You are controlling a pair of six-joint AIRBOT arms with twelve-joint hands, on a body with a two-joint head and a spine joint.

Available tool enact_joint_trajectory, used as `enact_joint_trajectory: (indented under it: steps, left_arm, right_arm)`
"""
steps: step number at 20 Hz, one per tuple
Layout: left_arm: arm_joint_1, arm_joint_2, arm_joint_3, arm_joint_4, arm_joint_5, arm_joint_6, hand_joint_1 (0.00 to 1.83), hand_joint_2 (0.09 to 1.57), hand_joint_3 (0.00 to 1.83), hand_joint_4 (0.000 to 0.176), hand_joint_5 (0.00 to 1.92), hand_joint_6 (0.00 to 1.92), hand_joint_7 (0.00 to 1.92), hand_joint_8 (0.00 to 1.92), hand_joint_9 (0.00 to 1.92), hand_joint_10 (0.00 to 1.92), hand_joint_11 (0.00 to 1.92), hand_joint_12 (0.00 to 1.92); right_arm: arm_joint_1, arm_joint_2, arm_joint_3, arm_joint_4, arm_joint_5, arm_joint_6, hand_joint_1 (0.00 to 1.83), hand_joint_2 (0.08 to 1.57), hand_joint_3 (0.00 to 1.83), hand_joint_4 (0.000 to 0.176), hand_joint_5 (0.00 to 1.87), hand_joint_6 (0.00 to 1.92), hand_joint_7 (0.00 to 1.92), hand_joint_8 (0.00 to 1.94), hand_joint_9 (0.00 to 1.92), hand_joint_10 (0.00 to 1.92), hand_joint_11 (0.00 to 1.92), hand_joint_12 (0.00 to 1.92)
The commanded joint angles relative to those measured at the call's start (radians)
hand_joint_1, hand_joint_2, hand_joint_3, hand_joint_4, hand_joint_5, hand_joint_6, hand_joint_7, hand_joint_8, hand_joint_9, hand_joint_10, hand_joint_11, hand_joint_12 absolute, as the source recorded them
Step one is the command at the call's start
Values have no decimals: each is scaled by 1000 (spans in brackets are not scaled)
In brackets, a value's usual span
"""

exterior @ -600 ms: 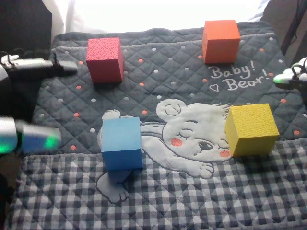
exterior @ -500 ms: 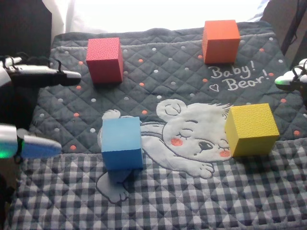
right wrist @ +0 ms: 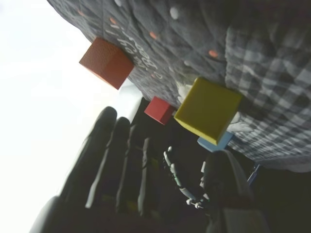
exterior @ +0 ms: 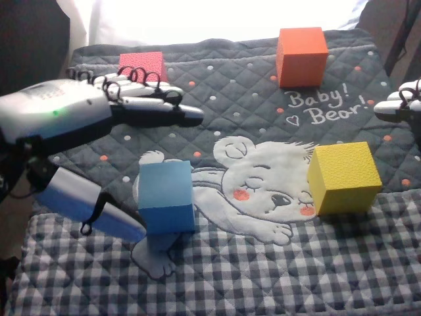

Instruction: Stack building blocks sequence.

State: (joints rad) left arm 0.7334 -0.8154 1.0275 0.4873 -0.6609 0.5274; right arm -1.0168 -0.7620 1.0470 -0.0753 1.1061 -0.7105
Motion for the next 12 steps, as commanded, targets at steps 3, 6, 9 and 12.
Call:
enact_joint_trajectory:
  steps: [3,6,9,12]
  left_arm:
    - [-59,-46,22,92,8,-60,733,765,3,176,235,0,111,1,118,4,0,737]
    - [-87,-83,42,190,74,-107,794,746,0,176,242,0,109,3,119,0,0,825]
    - [-89,-91,49,196,86,-112,755,778,1,176,238,1,130,3,125,3,0,915]
    - [-92,-103,58,203,104,-112,768,823,3,176,294,4,256,10,217,14,0,951]
  right_arm:
    - [12,8,-3,27,135,3,794,1207,3,30,397,8,426,6,409,6,448,36]
    - [12,8,-5,24,140,3,807,1213,1,30,429,11,447,7,424,7,484,38]
    - [12,8,-5,21,140,3,824,1222,3,42,446,10,453,6,423,4,504,38]
    - [12,8,-4,21,140,3,792,1231,4,46,462,8,456,3,435,5,536,37]
